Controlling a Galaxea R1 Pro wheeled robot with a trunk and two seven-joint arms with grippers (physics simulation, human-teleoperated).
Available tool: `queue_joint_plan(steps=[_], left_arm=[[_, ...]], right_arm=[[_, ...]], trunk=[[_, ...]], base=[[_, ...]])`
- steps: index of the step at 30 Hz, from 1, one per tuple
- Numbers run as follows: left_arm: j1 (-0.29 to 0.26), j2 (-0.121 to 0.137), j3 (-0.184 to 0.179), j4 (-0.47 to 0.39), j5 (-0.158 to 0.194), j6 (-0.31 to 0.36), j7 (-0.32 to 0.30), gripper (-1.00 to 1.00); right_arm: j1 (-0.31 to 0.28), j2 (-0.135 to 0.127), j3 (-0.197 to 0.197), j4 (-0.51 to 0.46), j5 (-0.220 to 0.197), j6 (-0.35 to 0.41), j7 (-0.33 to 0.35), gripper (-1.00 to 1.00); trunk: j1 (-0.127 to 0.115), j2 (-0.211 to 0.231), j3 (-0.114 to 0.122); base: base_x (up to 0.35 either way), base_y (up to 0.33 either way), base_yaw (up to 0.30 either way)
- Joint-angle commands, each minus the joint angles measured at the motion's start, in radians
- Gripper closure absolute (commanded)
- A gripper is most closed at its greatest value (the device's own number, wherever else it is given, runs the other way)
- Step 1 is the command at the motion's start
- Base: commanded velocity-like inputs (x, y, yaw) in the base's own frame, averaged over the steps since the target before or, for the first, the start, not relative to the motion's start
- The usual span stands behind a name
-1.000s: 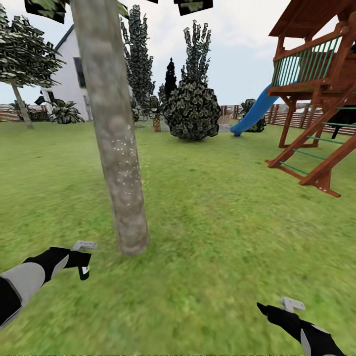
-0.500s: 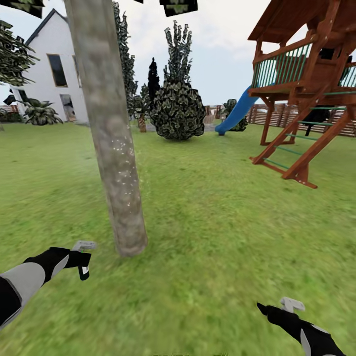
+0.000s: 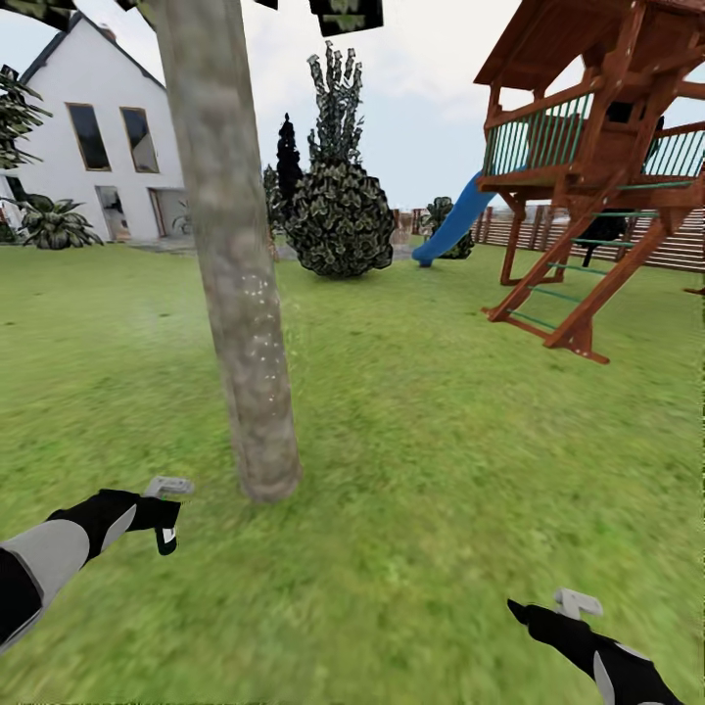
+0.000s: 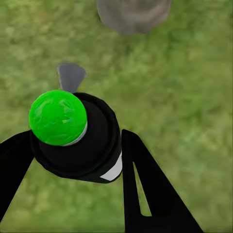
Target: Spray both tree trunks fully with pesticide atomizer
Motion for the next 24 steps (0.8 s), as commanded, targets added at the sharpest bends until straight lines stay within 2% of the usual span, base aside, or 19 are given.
queue_joint_plan(steps=[1,8,10,12,13,15,17,18,19,23,24], left_arm=[[0.0,-0.003,0.0,0.0,0.0,0.0,0.0,1.0],[0.0,-0.045,0.001,0.0,0.0,0.006,-0.001,1.0],[0.0,-0.06,0.003,-0.001,-0.002,0.028,-0.023,1.0],[-0.003,-0.095,0.003,-0.03,-0.006,0.113,-0.047,1.0],[-0.005,-0.101,0.003,-0.049,-0.007,0.154,-0.05,1.0],[-0.02,-0.108,0.003,-0.147,-0.009,0.305,-0.053,1.0],[-0.066,-0.107,0.003,-0.259,-0.009,0.458,-0.051,1.0],[-0.092,-0.106,0.003,-0.273,-0.01,0.491,-0.051,1.0],[-0.148,-0.098,0.002,-0.284,-0.01,0.542,-0.05,1.0],[-0.245,-0.079,0.002,-0.288,-0.014,0.639,-0.049,1.0],[-0.275,-0.078,0.003,-0.288,-0.042,0.663,-0.049,1.0]], right_arm=[[0.0,0.0,0.0,0.0,0.0,0.0,0.0,-1.0],[0.0,-0.001,-0.001,0.0,0.0,0.0,0.0,-1.0],[0.0,-0.001,-0.001,0.0,0.0,0.0,0.0,-1.0],[0.0,-0.002,-0.002,0.0,0.0,0.0,0.0,-1.0],[0.0,-0.002,-0.002,0.0,0.0,0.0,0.0,-1.0],[0.0,-0.002,-0.001,0.0,0.0,0.0,0.0,-1.0],[0.0,-0.002,-0.001,0.0,0.001,0.0,0.0,-1.0],[0.0,-0.002,-0.001,0.0,0.001,0.0,0.0,-1.0],[0.0,-0.002,-0.001,0.0,0.001,0.0,0.0,-1.0],[0.0,-0.002,-0.001,0.0,0.001,0.0,0.0,-1.0],[0.0,-0.002,-0.001,0.0,0.001,0.0,0.0,-1.0]], trunk=[[0.0,0.0,0.0],[0.0,0.0,0.004],[0.0,0.0,0.005],[0.0,0.0,0.005],[0.0,0.0,0.005],[0.0,0.0,0.005],[0.0,0.0,0.005],[0.0,0.0,0.005],[0.0,0.0,0.005],[0.0,0.0,0.005],[0.0,0.0,0.005]], base=[[-0.176,0.282,-0.164],[-0.168,0.271,-0.205],[-0.08,0.131,-0.055],[-0.021,0.034,-0.014],[-0.009,0.015,-0.006],[-0.004,0.006,-0.002],[0.0,0.001,0.0],[0.0,0.0,0.0],[0.0,0.0,0.0],[0.0,0.0,0.0],[0.0,0.0,0.0]])
